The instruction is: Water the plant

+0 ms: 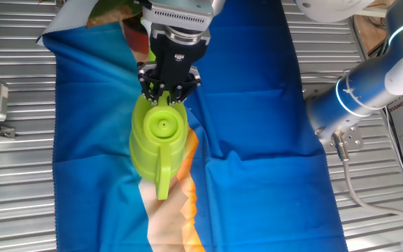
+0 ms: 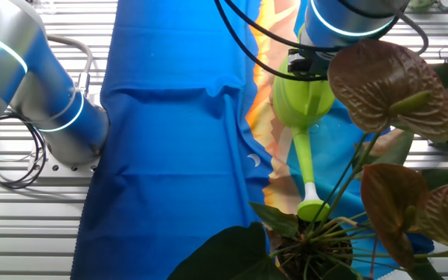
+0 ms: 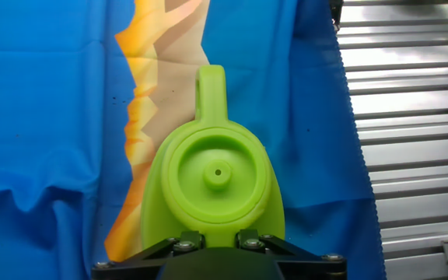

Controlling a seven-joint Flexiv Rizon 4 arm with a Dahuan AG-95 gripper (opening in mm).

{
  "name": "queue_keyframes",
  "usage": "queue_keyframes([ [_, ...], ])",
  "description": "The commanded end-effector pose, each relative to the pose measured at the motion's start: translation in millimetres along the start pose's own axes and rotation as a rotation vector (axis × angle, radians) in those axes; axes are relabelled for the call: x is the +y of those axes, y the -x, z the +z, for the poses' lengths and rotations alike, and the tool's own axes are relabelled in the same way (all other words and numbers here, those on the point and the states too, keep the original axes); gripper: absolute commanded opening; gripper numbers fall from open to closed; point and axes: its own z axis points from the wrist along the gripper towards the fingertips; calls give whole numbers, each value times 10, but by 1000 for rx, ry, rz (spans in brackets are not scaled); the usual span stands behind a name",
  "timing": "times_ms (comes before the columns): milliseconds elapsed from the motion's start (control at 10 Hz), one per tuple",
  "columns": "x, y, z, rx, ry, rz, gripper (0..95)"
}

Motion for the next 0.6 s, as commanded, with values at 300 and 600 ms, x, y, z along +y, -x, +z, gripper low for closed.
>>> queue_keyframes([
  [300, -9, -12, -56, -2, 2, 1, 0],
  [600, -20, -17, -93, -10, 4, 3, 0],
])
